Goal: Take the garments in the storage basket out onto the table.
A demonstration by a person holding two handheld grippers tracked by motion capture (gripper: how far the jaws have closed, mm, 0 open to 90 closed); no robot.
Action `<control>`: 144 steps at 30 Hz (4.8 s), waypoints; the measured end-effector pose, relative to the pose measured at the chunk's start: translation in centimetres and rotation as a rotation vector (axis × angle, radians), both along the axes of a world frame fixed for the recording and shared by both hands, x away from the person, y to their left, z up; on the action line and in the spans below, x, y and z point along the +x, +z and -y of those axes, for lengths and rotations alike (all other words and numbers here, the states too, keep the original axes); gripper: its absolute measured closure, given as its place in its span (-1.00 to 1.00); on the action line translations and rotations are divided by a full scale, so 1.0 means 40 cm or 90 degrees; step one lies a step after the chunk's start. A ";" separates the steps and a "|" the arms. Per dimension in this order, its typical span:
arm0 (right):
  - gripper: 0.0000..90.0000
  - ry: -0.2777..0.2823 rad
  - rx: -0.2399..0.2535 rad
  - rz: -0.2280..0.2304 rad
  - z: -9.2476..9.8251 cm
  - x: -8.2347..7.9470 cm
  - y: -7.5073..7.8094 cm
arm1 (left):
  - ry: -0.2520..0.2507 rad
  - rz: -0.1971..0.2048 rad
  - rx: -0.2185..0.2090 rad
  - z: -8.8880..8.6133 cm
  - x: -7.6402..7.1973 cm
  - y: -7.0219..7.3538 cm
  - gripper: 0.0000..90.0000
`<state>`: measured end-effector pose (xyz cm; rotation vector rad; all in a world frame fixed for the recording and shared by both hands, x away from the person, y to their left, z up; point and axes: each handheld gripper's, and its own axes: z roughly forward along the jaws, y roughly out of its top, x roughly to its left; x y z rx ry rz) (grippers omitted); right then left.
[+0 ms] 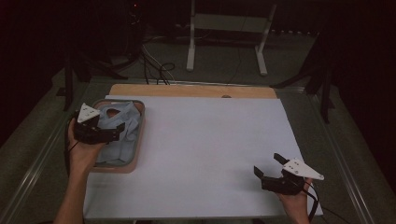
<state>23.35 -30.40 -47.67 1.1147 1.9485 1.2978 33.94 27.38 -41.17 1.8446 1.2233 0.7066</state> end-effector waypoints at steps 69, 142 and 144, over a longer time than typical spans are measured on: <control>-0.84 -0.006 0.002 0.001 0.009 0.001 -0.001 | 0.001 -0.163 0.045 0.023 0.132 -0.106 -0.99; -0.84 -0.015 0.001 0.001 0.015 0.000 0.000 | 0.010 -0.285 0.056 -0.006 0.130 -0.089 0.58; -0.84 -0.015 0.002 0.001 0.015 0.000 0.000 | 0.009 -0.282 0.054 -0.007 0.128 -0.086 0.58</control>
